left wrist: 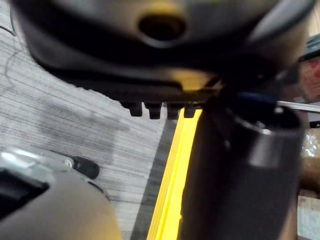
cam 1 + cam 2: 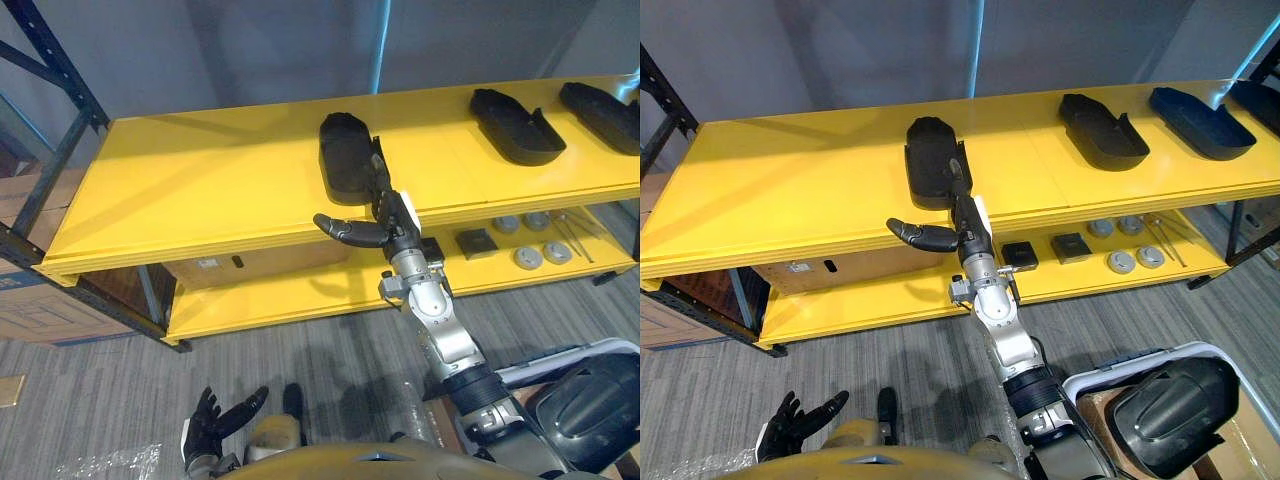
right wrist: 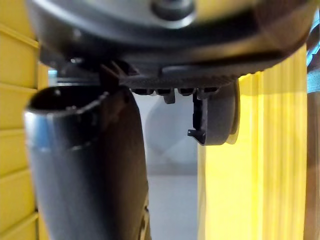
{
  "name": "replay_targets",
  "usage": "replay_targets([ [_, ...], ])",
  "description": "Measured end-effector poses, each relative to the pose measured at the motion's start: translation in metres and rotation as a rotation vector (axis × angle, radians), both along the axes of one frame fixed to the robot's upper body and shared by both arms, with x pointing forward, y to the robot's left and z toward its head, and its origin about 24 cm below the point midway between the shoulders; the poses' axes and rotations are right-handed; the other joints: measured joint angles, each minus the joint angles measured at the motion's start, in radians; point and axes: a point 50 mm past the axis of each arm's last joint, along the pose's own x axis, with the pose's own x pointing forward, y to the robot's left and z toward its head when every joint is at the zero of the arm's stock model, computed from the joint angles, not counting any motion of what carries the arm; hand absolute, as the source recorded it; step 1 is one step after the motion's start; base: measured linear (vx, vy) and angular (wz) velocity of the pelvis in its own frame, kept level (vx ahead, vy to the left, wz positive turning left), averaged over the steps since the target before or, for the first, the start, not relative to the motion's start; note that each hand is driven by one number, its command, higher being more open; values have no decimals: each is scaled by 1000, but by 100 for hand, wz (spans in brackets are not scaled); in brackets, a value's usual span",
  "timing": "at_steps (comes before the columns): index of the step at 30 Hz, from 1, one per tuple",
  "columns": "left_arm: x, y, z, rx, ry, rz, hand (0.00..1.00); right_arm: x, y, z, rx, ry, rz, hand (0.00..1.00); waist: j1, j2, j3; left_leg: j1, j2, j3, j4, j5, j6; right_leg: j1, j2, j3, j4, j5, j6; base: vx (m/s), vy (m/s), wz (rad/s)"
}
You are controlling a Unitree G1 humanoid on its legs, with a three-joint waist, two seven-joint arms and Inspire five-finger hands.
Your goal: Walk over and take three plastic housings, then place them on the shelf
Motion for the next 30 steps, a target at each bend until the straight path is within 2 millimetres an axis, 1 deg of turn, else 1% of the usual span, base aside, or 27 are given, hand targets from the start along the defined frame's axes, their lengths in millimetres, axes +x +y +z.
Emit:
replay_targets([
  [4,-2,0,-2,-2,15,-7,100,9,2,8,1,-24,-3,100,3,5,3,-11,6,-6,1,4,-5,-10,1,-5,4,-3,-7,11,-9,3],
  [6,-1,-2,-2,-6,14,-20,100,16,0,13,0,-36,-17,100,6,13,14,-13,8,-8,3,7,-11,-20,1,-5,24,-10,-13,22,-35,3],
  [11,3,-6,-2,-20,1,-41,100,24,-8,22,9,-60,-65,100,19,33,29,-12,9,-11,4,8,-12,-37,-1,-5,68,-36,-12,11,-37,3],
  [12,3,-6,-2,-21,0,-43,100,27,-9,22,5,-57,-71,100,19,35,30,-12,9,-14,4,8,-12,-39,-2,-7,76,-41,-10,10,-44,4],
  [16,7,-7,-1,-30,-13,-49,100,37,-13,33,-51,-96,-99,100,20,48,47,-12,7,-19,4,9,-14,-51,-15,-8,114,-65,-12,4,-19,4],
  [19,11,-7,-1,-29,-21,-51,100,40,-17,37,-81,-118,-123,100,24,53,56,-11,7,-23,4,10,-15,-51,-16,-12,124,-70,-9,12,-29,4],
  [23,11,-8,-1,-31,-24,-54,100,50,-24,47,-102,-140,-158,100,25,54,67,-11,7,-25,4,10,-15,-53,-18,-14,139,-79,-11,0,0,0],
  [27,12,-8,-1,-31,-25,-55,100,51,-25,56,-93,-176,-158,100,23,55,67,-9,9,-25,5,10,-14,-52,-17,-13,140,-83,-11,20,-34,0],
  [29,12,-8,-1,-33,-26,-57,100,50,-22,62,-85,-201,-142,100,20,55,67,-8,10,-24,5,10,-14,-52,-16,-12,139,-84,-11,17,-32,-2],
  [30,13,-8,0,-36,-30,-62,100,46,-17,68,-74,-231,-118,100,19,56,67,-7,11,-23,5,9,-15,-52,-15,-11,138,-85,-12,22,-34,-4],
])
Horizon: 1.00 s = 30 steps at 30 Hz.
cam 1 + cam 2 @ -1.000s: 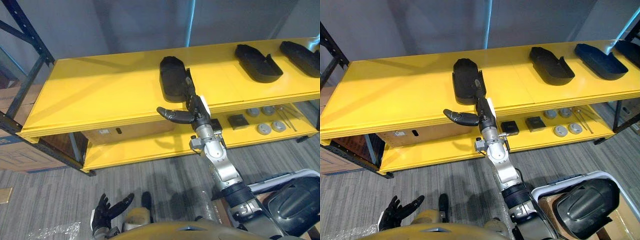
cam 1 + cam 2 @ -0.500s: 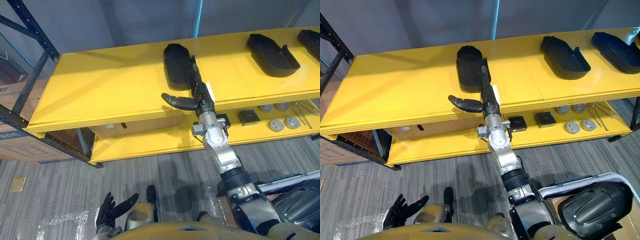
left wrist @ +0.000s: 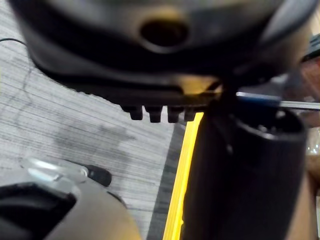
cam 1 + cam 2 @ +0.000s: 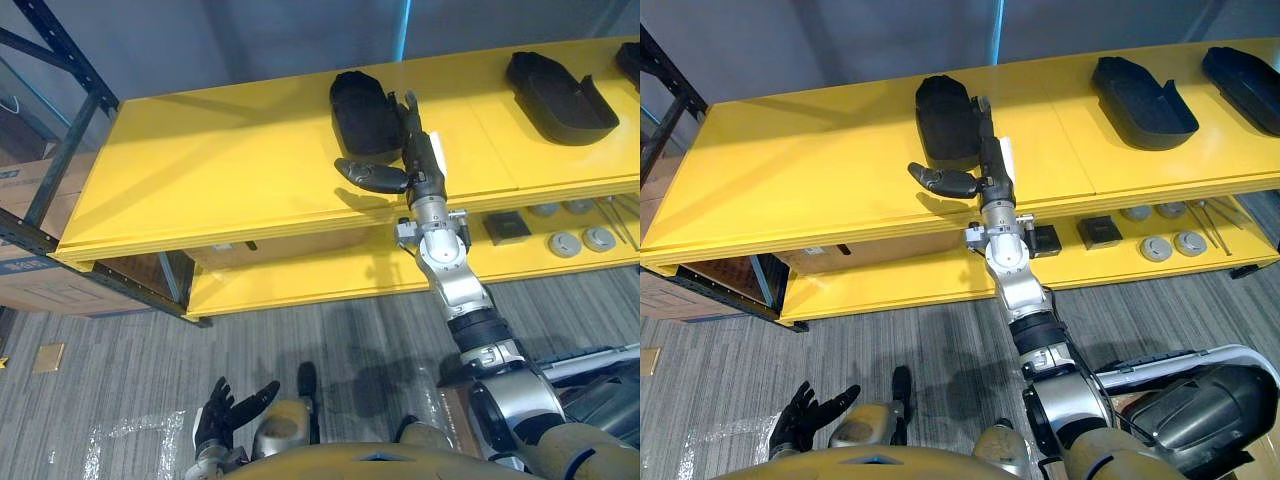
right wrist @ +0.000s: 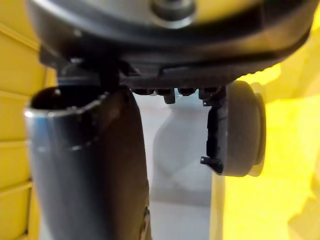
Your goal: Walk over and take three plastic housings, then place them on the shelf
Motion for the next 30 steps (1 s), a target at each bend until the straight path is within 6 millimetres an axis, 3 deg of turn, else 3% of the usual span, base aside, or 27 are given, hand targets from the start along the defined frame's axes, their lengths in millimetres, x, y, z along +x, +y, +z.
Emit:
replay_targets([
  [4,1,-2,0,-5,-4,-19,100,-23,20,31,4,-157,128,100,-8,-3,2,21,4,16,0,-8,-4,12,10,13,-12,-1,-1,14,-38,-11],
  [9,7,-1,2,1,-25,-28,100,-50,33,44,24,-243,227,100,-23,-27,-3,35,18,36,-1,-21,-13,26,27,29,-43,2,-2,12,-29,-12],
  [13,10,3,3,21,-30,-50,100,-54,19,20,49,-131,129,100,-27,-57,-21,37,32,55,-1,-24,-17,35,42,44,-83,20,-7,45,-32,-15],
  [14,15,4,4,30,-38,-69,100,-55,7,9,69,-76,59,100,-27,-63,-24,36,32,61,-1,-25,-18,38,53,48,-93,29,-10,45,-36,-13],
  [22,22,9,0,45,-14,-97,100,-59,-48,-16,180,27,-207,100,-73,-71,-38,60,41,101,-4,-29,-21,58,67,87,-135,62,-13,1,-4,-16],
  [27,14,13,-6,44,52,-99,100,-61,-60,-37,190,124,-199,100,-94,-78,-65,74,43,105,-5,-33,-24,65,68,88,-141,62,-12,-63,4,-5],
  [30,9,16,-12,36,106,-90,100,-55,-63,-54,149,204,-180,100,-78,-79,-76,75,43,100,-5,-36,-29,69,68,84,-142,61,-8,-36,9,3],
])
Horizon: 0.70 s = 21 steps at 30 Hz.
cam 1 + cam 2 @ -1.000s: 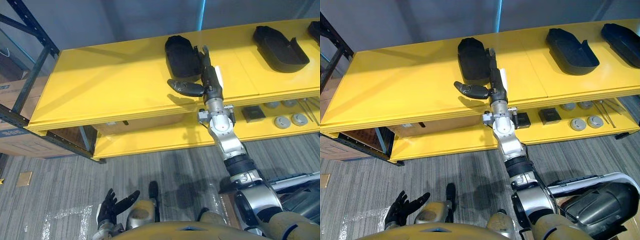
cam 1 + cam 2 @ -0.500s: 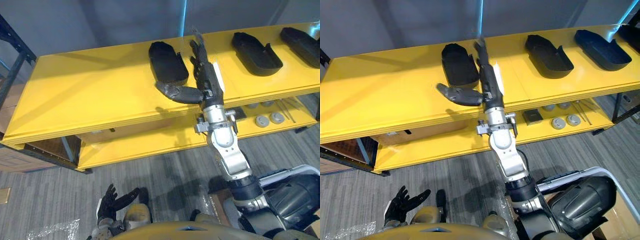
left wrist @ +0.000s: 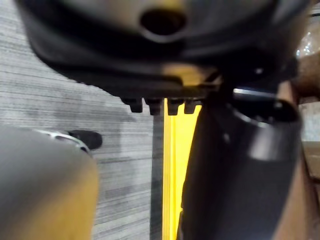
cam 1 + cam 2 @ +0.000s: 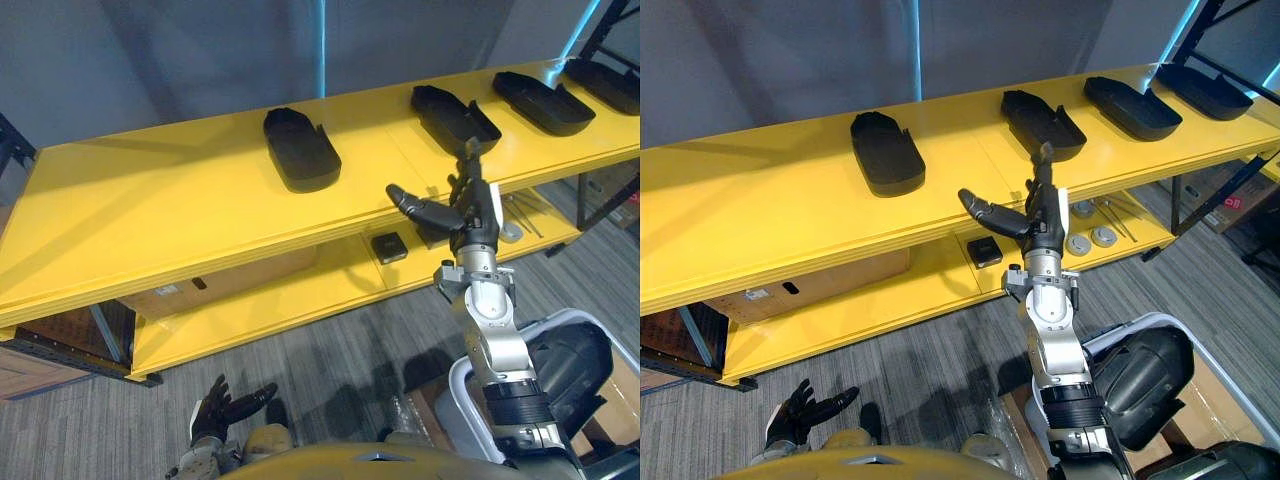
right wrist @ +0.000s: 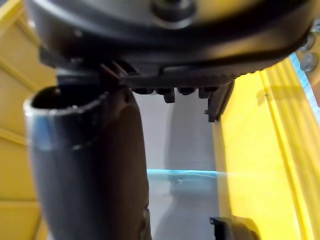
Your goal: Walk over and take three plastic housings, then place them on the shelf
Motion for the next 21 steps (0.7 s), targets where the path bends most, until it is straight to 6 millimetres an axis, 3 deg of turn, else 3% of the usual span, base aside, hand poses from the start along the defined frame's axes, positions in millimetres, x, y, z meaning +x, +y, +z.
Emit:
replay_targets([
  [4,-19,6,-9,-15,110,60,100,20,1,-20,-17,109,11,100,4,-4,-4,-10,-8,-23,0,5,5,15,-4,-28,-20,12,6,2,5,15],
  [10,-32,8,-14,-62,166,171,100,43,1,-26,-30,178,10,100,37,-4,-4,-9,-22,-51,0,12,16,43,-12,-55,-36,20,10,37,0,17],
  [13,-35,7,-15,-81,170,206,100,54,3,-22,-37,182,17,100,57,0,-1,-8,-32,-63,0,13,18,62,-17,-72,-52,22,14,23,1,15],
  [17,-38,7,-16,-96,173,242,100,61,12,-9,-51,125,44,100,58,11,9,-8,-41,-79,0,14,19,71,-23,-87,-53,22,14,5,1,11],
  [21,-41,7,-17,-103,180,266,100,67,23,7,-193,44,49,100,60,13,13,-8,-43,-82,0,14,20,73,-25,-91,-52,22,14,0,0,0],
])
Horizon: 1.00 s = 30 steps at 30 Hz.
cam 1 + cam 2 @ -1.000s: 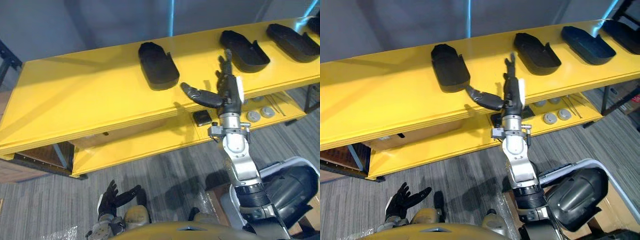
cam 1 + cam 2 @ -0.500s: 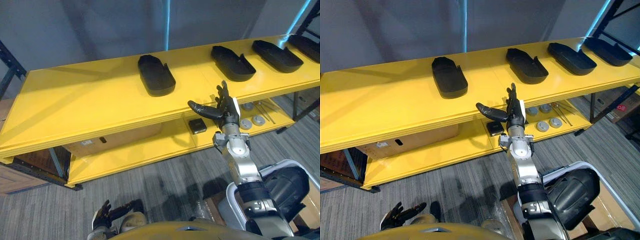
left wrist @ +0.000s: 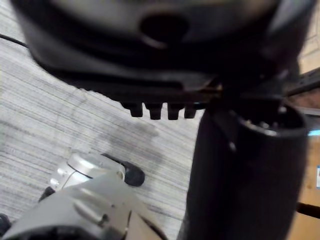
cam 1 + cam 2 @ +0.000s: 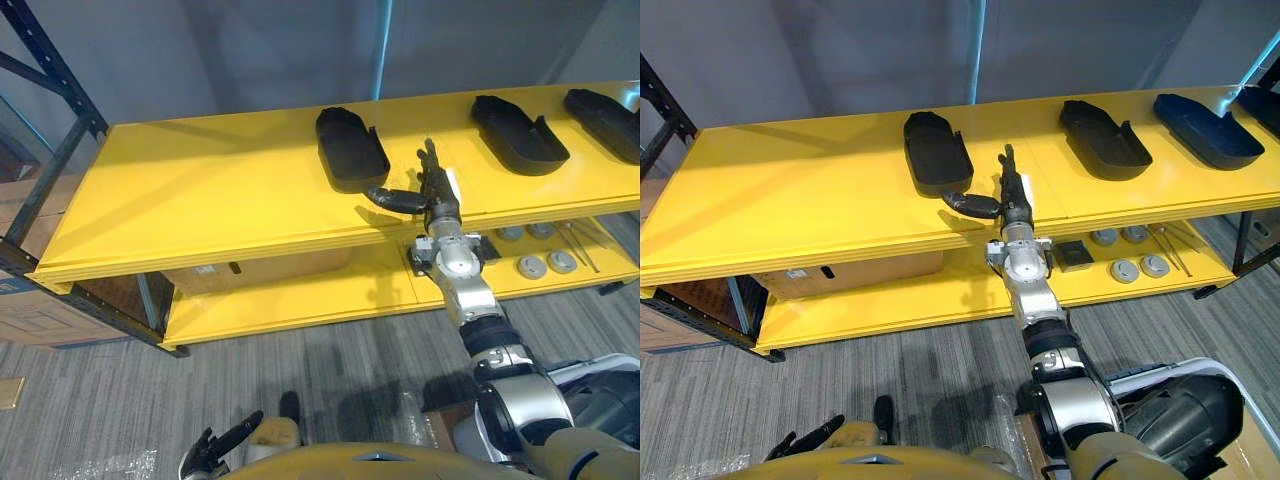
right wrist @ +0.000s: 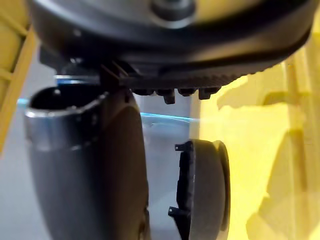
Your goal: Walk over and take three plastic housings, then place them on the shelf
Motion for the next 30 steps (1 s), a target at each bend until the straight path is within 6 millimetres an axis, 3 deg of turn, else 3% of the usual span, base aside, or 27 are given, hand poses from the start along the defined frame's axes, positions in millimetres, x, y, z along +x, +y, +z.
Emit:
replay_targets([
  [7,1,-1,0,-13,-14,6,100,8,18,22,-74,-91,56,100,2,0,24,-1,-2,-5,0,-4,-1,6,-6,-15,0,-1,1,-9,-2,3],
  [19,4,0,1,-9,-28,1,100,23,40,36,-145,-85,209,100,32,2,59,-1,-7,-43,0,3,7,30,-9,-56,-5,-2,3,-3,-13,8],
  [26,5,-1,1,-2,-21,-30,100,32,43,49,-160,-86,207,100,51,15,94,-13,-22,-71,0,11,16,37,-14,-82,-11,-1,10,-22,0,13],
  [30,11,-3,3,-8,-36,-52,100,43,29,56,-166,-28,130,100,56,20,117,-37,-28,-85,4,21,22,26,-15,-96,-11,4,14,-7,4,14],
])
